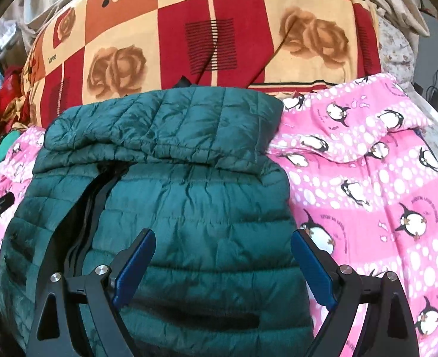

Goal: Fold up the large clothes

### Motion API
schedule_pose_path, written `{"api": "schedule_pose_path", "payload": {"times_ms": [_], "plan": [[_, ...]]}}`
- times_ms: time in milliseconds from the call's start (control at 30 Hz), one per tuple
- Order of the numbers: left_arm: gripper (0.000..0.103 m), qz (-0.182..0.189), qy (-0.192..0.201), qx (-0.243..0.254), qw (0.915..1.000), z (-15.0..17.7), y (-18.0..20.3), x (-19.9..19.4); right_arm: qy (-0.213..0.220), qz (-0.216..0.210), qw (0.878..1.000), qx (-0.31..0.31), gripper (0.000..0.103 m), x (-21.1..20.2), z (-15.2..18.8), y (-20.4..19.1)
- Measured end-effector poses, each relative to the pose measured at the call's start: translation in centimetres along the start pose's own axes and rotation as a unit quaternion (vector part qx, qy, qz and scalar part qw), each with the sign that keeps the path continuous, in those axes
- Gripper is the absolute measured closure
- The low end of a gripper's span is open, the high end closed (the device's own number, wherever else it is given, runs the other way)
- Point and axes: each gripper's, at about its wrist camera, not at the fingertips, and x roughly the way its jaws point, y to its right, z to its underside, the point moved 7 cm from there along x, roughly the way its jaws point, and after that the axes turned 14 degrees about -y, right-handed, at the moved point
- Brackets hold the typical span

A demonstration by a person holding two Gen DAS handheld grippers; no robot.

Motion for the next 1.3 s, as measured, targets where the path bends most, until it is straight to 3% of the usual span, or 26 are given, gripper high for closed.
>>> {"api": "schedule_pose_path", "payload": {"times_ms": [767,1067,1300], "plan": [[0.022,0.002,-0.017,-0.003,0.9998,2.3,-0.9,0.1,-0.006,-0.011,1.000,0.011,0.012,-0.5,1.2,0.0],[0.022,0.005,-0.033,-0.006,0.9994,1.9,-0.6,1.7,0.001,-0.004,0.999,0.038,0.012,2.2,-4.4,1.8],[0.022,0.014,-0.030,-0.009,0.9994,-0.7,0.5,2.7,-0.009,-0.038,0.997,0.073,0.013,5.8,-9.6,2.5]]}}
